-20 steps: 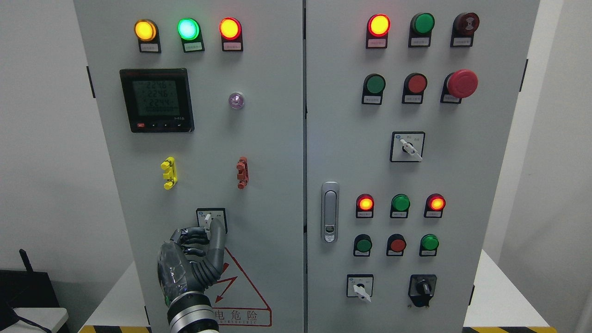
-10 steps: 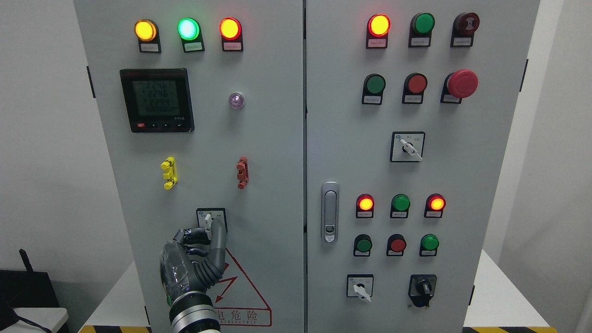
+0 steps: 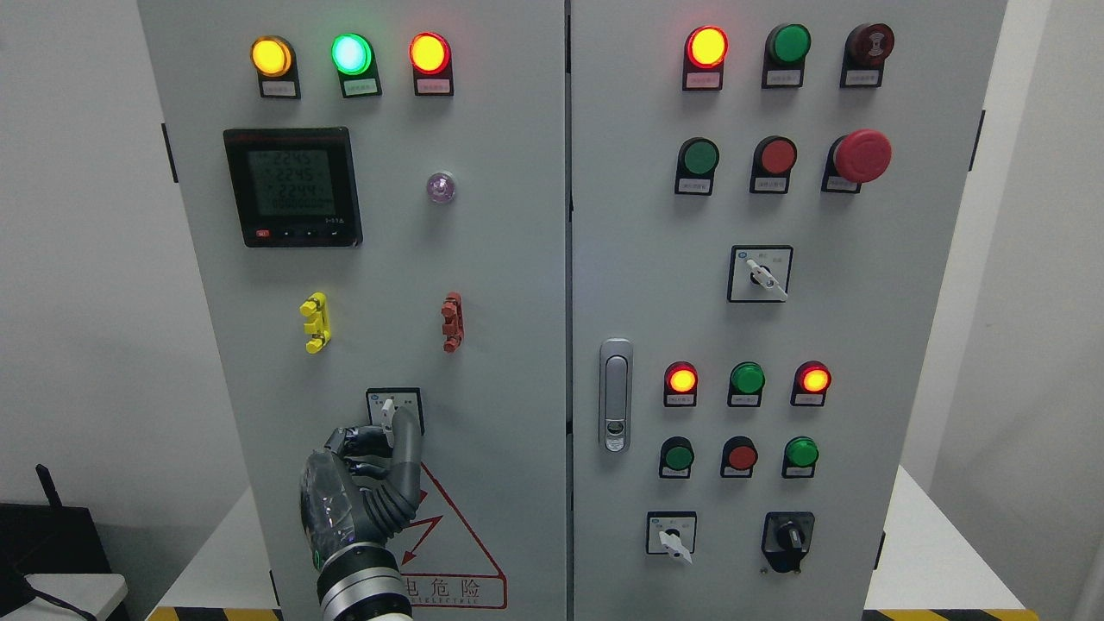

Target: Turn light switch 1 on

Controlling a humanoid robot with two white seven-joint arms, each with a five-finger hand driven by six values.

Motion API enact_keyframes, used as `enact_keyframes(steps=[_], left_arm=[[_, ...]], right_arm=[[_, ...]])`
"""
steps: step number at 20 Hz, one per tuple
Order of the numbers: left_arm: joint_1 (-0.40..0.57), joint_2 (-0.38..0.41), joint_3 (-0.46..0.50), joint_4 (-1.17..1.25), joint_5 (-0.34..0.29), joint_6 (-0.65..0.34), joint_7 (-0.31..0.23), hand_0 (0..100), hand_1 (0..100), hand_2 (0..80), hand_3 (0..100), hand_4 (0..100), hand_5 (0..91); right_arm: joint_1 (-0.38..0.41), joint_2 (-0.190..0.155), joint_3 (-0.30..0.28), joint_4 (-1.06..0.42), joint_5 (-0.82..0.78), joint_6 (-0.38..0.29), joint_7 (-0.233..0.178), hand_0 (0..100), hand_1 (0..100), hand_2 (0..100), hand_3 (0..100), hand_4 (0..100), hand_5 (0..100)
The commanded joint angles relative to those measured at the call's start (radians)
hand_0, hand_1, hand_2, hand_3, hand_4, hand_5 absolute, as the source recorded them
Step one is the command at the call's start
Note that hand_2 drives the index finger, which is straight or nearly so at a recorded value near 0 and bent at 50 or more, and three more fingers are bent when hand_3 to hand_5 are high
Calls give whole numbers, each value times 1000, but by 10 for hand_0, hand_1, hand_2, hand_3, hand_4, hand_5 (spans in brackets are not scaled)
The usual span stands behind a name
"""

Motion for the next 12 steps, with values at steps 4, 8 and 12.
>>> enact_keyframes(steps=[4, 8, 12], left_arm=[[-3, 0, 1, 7, 0, -1, 0, 393, 358, 519, 656, 729, 709], [-3, 0, -1, 9, 1, -1, 0, 413, 357, 522, 657, 732, 710], [-14, 0, -1, 9, 1, -1, -2, 437, 353, 524, 659, 733, 710]], right_arm=[[0, 0, 0, 0, -18, -1, 0, 120, 389, 0, 0, 0, 0], [0, 0, 0, 0, -17, -1, 0, 120, 389, 0, 0, 0, 0], [0, 0, 0, 0, -17, -1, 0, 120, 389, 0, 0, 0, 0]])
